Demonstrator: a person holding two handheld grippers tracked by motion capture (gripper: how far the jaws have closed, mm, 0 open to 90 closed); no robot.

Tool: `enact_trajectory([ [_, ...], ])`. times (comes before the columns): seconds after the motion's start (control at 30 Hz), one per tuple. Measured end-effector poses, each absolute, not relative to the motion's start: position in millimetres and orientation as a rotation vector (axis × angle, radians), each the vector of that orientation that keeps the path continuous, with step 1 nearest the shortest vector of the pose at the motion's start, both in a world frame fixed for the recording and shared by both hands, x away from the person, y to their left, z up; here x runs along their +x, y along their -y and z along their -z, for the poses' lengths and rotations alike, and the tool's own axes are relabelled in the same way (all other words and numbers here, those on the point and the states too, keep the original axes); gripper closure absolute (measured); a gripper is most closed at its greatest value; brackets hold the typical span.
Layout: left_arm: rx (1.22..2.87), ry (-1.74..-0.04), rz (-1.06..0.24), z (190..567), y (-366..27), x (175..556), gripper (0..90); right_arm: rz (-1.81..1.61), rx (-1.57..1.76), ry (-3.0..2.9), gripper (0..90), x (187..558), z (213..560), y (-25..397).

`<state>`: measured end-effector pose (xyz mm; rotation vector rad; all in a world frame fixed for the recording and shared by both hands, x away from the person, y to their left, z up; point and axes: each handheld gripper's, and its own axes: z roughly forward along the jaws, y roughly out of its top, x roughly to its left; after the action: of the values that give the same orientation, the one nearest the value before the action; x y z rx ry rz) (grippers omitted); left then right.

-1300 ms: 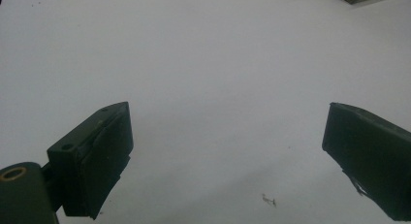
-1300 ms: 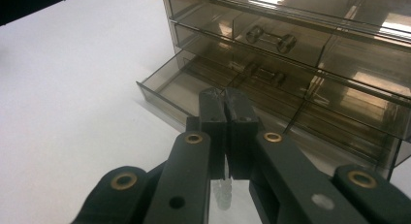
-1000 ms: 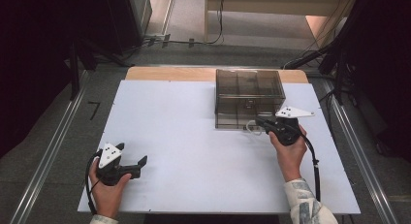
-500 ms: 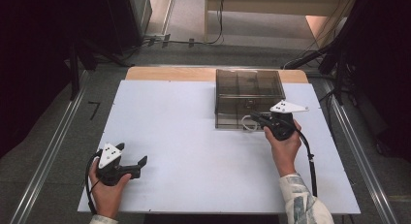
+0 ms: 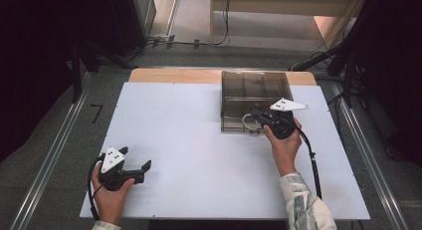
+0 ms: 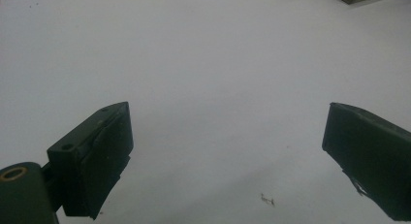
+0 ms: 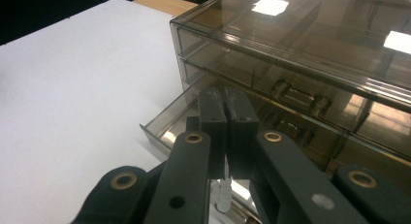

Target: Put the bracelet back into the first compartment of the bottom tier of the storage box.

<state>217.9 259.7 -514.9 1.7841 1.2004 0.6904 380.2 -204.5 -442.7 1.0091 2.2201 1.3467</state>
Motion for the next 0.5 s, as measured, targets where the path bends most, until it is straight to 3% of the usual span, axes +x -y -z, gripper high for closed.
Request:
enact_trajectory([
  [0.5,1.787,-1.196,-0.688,515,-260,218,4.8,-1.387,1.006,-2.204,85.6,393,453,188],
])
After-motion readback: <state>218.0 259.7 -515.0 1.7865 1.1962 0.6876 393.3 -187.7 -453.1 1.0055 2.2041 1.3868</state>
